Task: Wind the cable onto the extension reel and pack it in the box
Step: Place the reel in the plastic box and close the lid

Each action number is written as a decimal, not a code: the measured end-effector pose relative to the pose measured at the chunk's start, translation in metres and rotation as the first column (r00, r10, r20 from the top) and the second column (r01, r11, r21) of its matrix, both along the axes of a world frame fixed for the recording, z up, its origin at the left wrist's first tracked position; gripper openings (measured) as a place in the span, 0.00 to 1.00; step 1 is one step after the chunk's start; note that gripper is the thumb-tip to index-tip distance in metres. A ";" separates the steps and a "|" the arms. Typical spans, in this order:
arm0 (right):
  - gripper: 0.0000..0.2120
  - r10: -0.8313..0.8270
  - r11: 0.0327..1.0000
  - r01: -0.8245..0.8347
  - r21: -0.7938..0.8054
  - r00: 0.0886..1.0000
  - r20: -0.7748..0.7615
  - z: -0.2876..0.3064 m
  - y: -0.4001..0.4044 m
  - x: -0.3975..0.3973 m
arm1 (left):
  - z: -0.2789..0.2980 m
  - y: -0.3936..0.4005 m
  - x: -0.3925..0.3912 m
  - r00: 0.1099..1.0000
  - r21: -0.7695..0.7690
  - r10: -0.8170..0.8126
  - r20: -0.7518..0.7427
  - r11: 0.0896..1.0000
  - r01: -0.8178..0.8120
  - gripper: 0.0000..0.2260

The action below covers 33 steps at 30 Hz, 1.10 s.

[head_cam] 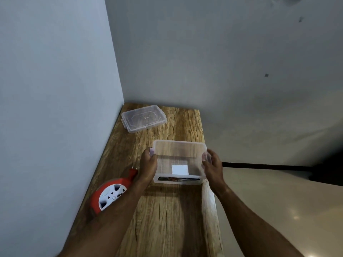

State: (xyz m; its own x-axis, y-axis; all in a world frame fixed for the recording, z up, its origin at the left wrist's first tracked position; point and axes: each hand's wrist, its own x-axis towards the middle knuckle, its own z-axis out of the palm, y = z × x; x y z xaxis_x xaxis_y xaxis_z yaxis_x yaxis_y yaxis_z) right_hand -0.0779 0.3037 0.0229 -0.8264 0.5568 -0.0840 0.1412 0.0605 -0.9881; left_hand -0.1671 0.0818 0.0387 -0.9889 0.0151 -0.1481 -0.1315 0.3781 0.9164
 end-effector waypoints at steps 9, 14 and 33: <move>0.24 -0.056 0.957 0.057 0.284 0.998 -0.013 0.019 0.003 -0.003 | 0.017 -0.029 0.004 0.991 0.036 -0.033 -0.128 0.999 0.038 0.14; 0.24 0.131 0.928 -0.051 0.369 0.972 -0.196 0.065 -0.049 -0.014 | 0.028 -0.079 0.014 0.953 -0.170 0.022 -0.302 0.982 -0.076 0.20; 0.26 0.641 0.719 -0.582 0.380 0.766 -0.040 0.015 -0.240 -0.020 | -0.022 -0.202 0.098 0.918 -0.412 0.137 -0.371 0.862 -0.295 0.21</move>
